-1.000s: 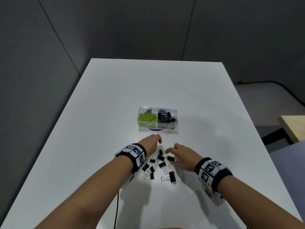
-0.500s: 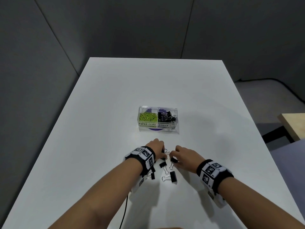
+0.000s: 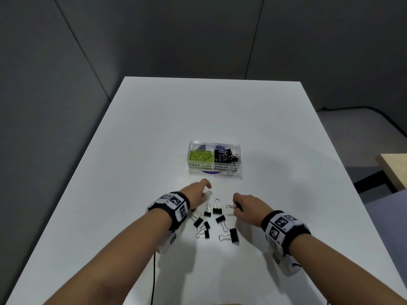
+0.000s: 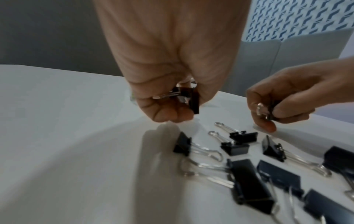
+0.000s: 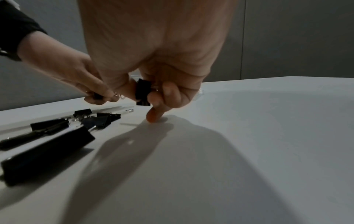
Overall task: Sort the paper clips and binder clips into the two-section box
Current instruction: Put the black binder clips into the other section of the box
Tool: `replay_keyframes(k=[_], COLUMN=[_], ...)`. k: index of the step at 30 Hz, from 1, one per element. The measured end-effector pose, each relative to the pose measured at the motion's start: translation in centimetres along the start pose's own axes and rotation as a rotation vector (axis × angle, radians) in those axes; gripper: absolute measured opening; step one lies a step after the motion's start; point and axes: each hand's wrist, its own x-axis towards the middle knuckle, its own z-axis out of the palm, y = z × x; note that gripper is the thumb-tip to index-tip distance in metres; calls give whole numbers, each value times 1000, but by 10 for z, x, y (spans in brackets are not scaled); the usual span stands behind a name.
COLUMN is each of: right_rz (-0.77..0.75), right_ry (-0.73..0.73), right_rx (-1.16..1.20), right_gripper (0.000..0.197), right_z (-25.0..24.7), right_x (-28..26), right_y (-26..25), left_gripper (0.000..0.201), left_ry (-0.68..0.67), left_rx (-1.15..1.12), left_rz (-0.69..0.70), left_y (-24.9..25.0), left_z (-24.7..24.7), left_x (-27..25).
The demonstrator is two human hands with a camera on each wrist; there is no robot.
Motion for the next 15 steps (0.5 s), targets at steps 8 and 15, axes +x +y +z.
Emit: replay_keyframes(k=[8, 15], right_rz=[15, 157], right_ry=[82, 73], right_rx=[95, 159], right_gripper=[26, 29], right_z=[0, 3], right_x=[9, 17], right_y=[-18, -30], left_gripper=[32, 30], left_ry=[-8, -27], left_rx=[59, 165], left_rz=[-43, 8], left_y=[-30, -36], left_z=[-14, -8], left_x=[-24, -32])
